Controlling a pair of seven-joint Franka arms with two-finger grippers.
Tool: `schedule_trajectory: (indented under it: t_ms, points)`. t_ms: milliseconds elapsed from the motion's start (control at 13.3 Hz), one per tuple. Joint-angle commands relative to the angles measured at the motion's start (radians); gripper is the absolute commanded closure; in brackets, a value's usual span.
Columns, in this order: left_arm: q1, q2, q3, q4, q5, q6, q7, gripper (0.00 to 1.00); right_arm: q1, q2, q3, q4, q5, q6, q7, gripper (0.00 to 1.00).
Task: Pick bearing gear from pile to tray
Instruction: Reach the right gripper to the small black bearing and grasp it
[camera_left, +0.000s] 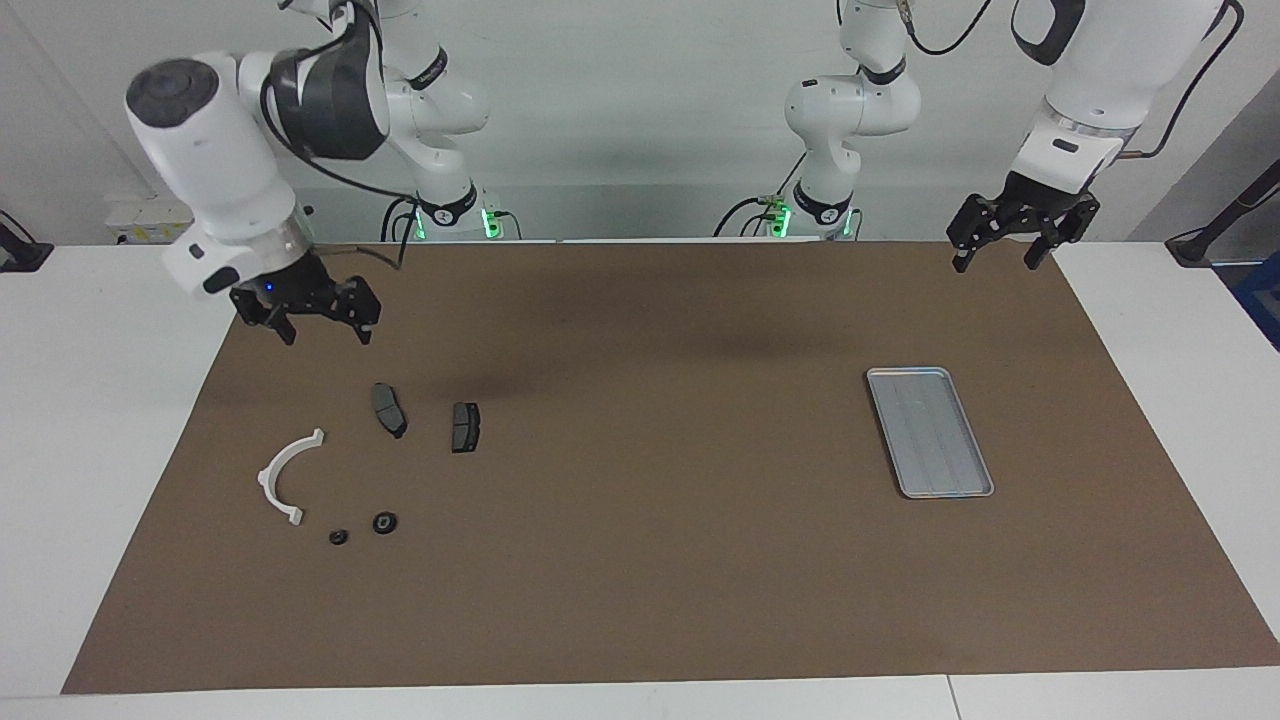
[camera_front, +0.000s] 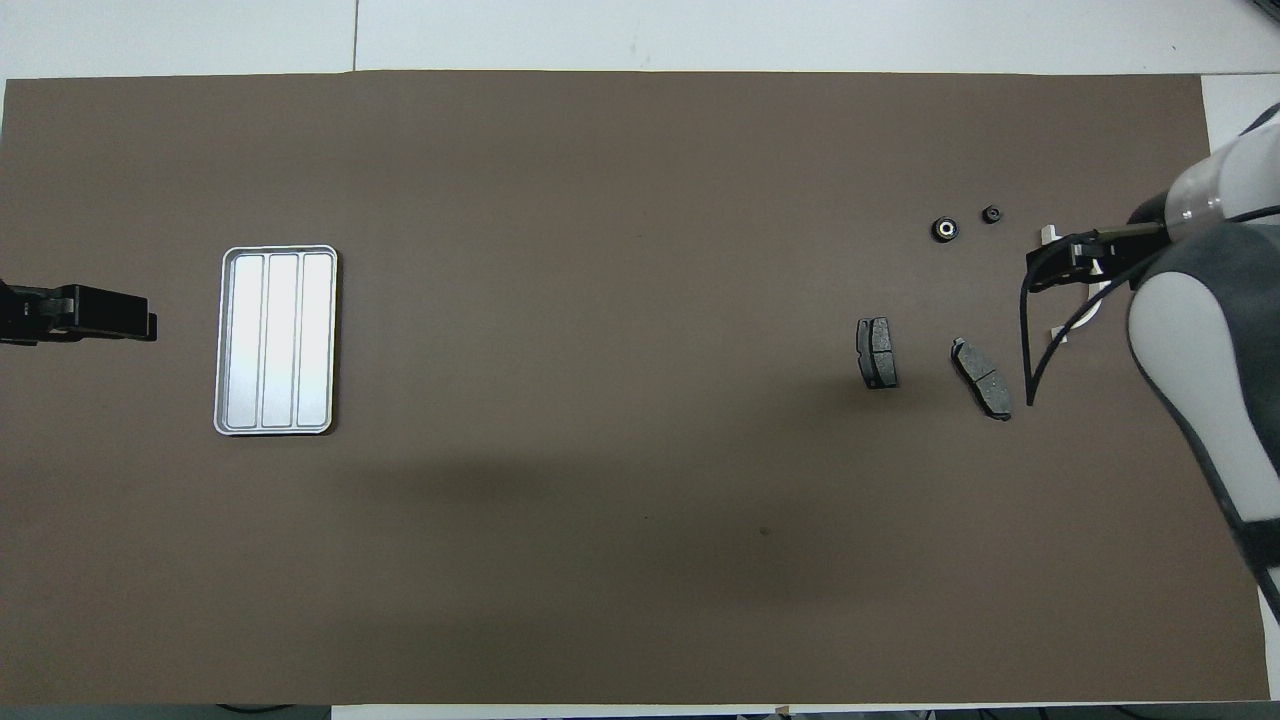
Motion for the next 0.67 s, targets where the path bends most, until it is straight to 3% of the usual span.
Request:
schedule_trajectory:
  t_ms: [0, 225, 600]
  points:
    - [-0.004, -0.034, 0.004, -0.036, 0.006, 0.006, 0.002, 0.0, -0.023, 0.126, 0.002, 0.013, -0.015, 0.13, 0.034, 0.0]
    - [-0.004, -0.034, 0.004, -0.036, 0.006, 0.006, 0.002, 0.0, -0.025, 0.237, 0.003, 0.013, -0.015, 0.259, 0.101, 0.0]
    - [-0.004, -0.034, 0.002, -0.036, 0.005, 0.006, 0.002, 0.0, -0.003, 0.344, 0.002, 0.047, -0.015, 0.309, 0.188, 0.0]
